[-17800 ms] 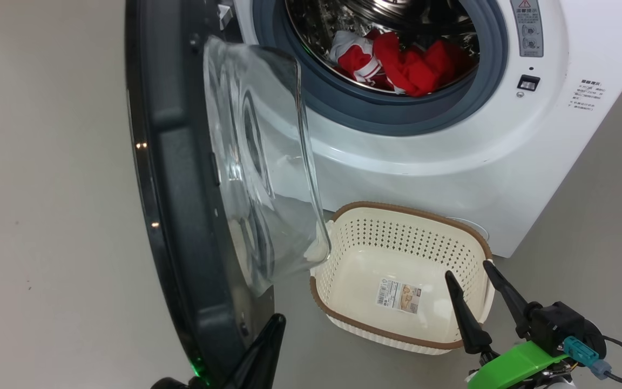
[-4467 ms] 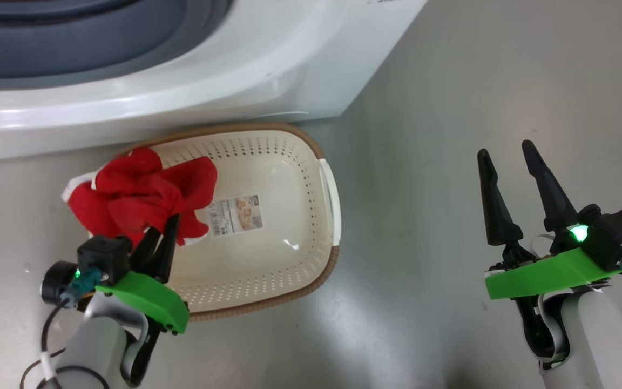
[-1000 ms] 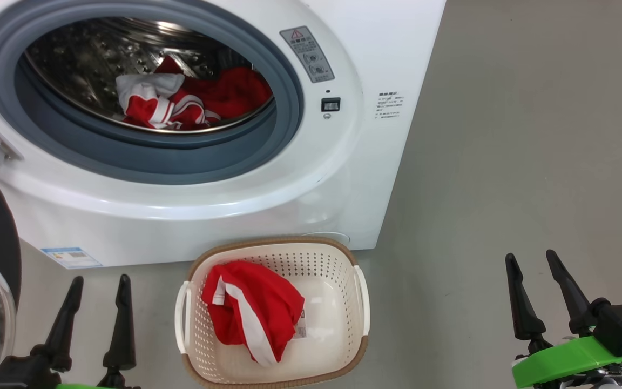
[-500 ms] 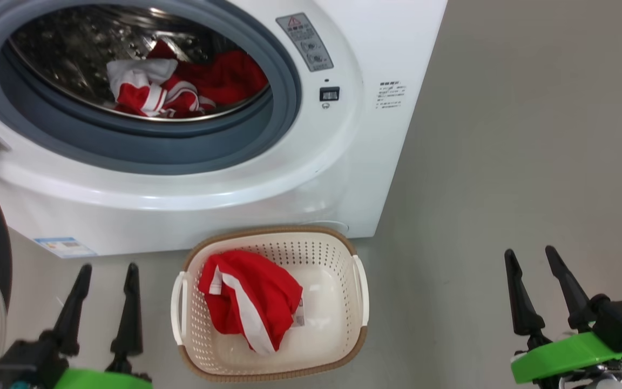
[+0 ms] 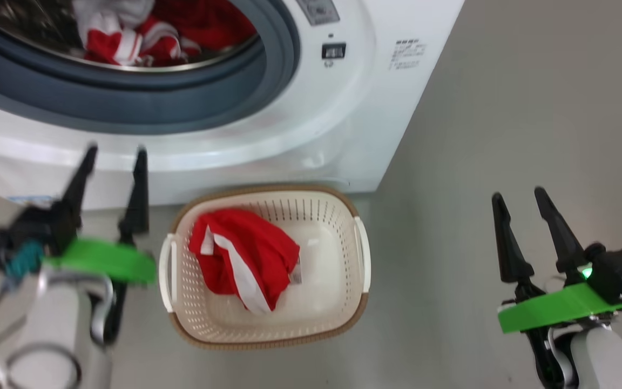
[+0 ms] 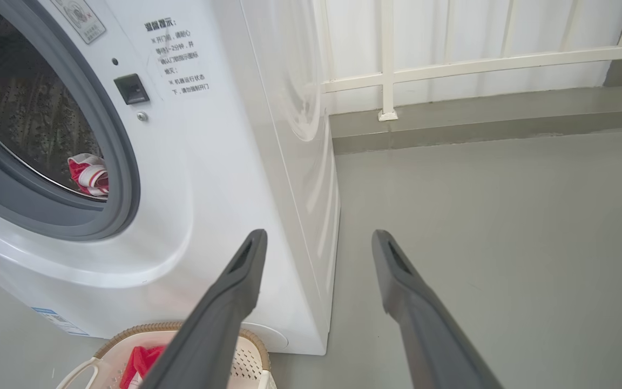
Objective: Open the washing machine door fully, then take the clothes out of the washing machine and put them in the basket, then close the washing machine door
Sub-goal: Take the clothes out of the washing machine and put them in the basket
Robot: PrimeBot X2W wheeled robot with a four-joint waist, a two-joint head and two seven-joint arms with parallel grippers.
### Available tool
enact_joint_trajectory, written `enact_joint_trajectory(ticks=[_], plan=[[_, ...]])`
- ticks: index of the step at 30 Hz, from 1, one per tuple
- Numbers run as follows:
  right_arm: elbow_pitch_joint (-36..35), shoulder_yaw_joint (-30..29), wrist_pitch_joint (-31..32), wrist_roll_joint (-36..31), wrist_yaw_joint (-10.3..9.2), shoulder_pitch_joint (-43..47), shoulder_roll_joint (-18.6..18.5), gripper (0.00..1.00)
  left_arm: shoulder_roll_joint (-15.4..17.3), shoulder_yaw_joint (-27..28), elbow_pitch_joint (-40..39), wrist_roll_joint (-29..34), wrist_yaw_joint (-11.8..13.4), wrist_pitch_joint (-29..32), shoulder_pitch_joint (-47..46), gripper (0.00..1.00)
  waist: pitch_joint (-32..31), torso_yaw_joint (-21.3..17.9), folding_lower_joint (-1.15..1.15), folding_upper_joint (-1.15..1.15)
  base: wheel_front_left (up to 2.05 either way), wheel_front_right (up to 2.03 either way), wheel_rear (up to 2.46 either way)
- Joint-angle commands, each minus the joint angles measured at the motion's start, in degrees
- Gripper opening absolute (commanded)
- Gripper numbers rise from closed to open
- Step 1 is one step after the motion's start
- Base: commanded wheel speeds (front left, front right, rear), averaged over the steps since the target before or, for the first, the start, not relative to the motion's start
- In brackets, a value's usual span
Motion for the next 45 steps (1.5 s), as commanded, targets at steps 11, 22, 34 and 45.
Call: enact_joint_trajectory(ticks=[11,22,34,45], plan=[[-1.85,2.05,-0.37,1.13,0.28,-4.57,-0.42,1.00,3.03,-0.03,16.24,4.99,2.95,-0.29,-22.44,1.00,9.23,-1.83,0.00,0.00,0.00,0.00,0.00],[-1.83,3.15,-0.37,1.88,0.28,-5.62,-0.42,1.00,5.25,-2.47,34.49,8.96,8.16,0.02,-37.51,1.00,10.50,-3.55,0.00,0.00,0.00,0.00,0.00],[-2.24,4.42,-0.37,2.80,0.28,-6.78,-0.42,1.00,9.23,-4.19,46.64,10.12,9.70,1.30,-46.60,1.00,12.98,-6.26,0.00,0.00,0.00,0.00,0.00],[-2.47,5.38,-0.37,3.94,0.28,-6.96,-0.42,1.00,11.84,-4.87,48.88,9.72,10.11,2.18,-48.53,1.00,14.09,-8.77,0.00,0.00,0.00,0.00,0.00]])
